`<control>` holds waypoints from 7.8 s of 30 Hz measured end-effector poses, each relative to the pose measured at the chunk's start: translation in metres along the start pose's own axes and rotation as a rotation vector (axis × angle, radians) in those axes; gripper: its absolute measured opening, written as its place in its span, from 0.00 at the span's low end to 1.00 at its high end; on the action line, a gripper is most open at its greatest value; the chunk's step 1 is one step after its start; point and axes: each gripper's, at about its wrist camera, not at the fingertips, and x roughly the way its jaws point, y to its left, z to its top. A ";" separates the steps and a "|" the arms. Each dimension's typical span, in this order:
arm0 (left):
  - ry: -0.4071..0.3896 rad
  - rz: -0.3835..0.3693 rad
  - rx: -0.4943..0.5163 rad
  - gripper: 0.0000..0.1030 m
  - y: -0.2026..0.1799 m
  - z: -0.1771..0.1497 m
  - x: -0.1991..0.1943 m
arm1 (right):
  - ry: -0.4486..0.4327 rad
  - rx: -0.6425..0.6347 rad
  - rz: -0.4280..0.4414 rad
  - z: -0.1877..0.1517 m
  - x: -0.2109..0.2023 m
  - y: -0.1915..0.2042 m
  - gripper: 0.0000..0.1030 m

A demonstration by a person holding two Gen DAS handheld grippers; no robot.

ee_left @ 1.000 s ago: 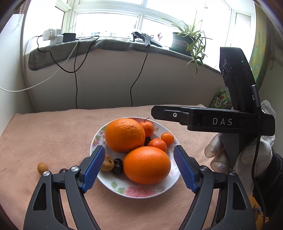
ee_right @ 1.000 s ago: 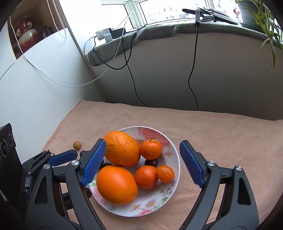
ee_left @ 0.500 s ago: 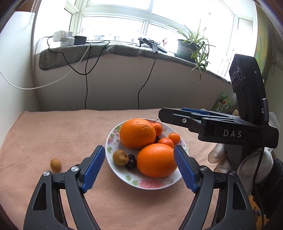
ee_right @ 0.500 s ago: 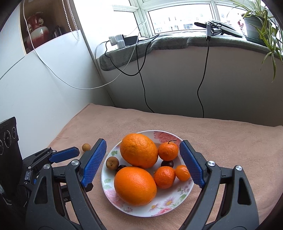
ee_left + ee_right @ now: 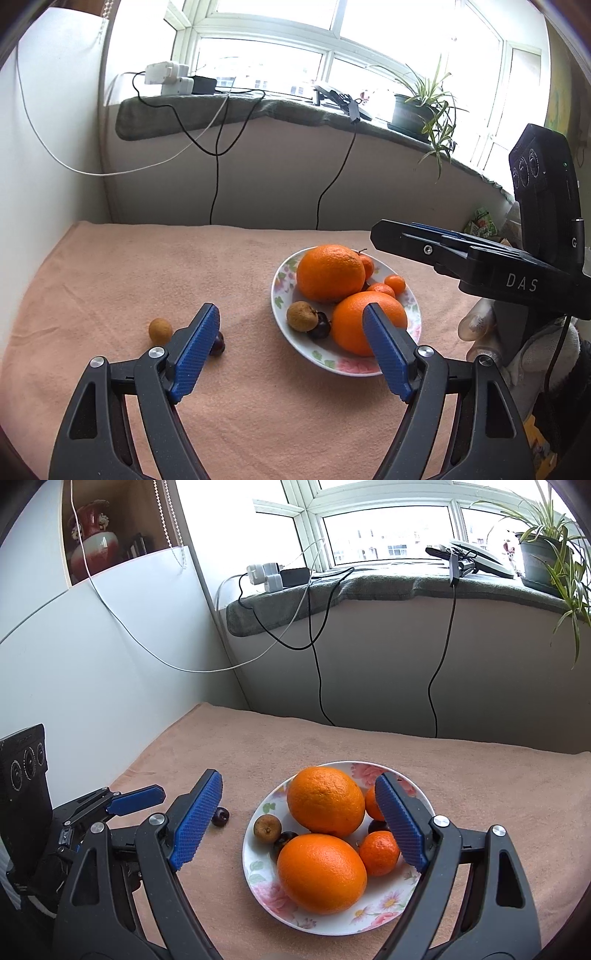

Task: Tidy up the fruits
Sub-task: 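Withdraw both open tools from the plate toward the loose kiwi and plum, then close the right tool on the dark plum while the left tool grasps the brown kiwi, then carry the plum with the right tool and the kiwi with the left tool over the plate, then open both tools to release the kiwi and plum onto the plate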

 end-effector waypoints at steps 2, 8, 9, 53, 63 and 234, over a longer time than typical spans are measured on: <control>0.000 0.008 -0.004 0.78 0.005 -0.002 -0.002 | 0.005 -0.007 -0.012 -0.001 0.001 0.005 0.85; 0.001 0.034 -0.032 0.78 0.025 -0.009 -0.009 | 0.025 -0.032 -0.005 -0.006 0.000 0.023 0.85; 0.001 0.040 -0.036 0.78 0.028 -0.010 -0.010 | 0.025 -0.040 -0.002 -0.007 0.000 0.027 0.85; 0.099 0.021 -0.147 0.39 0.126 -0.023 0.025 | 0.268 -0.259 -0.038 -0.060 0.121 0.122 0.37; 0.147 0.006 -0.135 0.35 0.125 -0.024 0.044 | 0.284 -0.295 -0.069 -0.061 0.137 0.126 0.36; 0.041 -0.113 0.088 0.61 -0.064 0.020 0.044 | 0.070 0.023 -0.139 -0.041 0.000 -0.061 0.67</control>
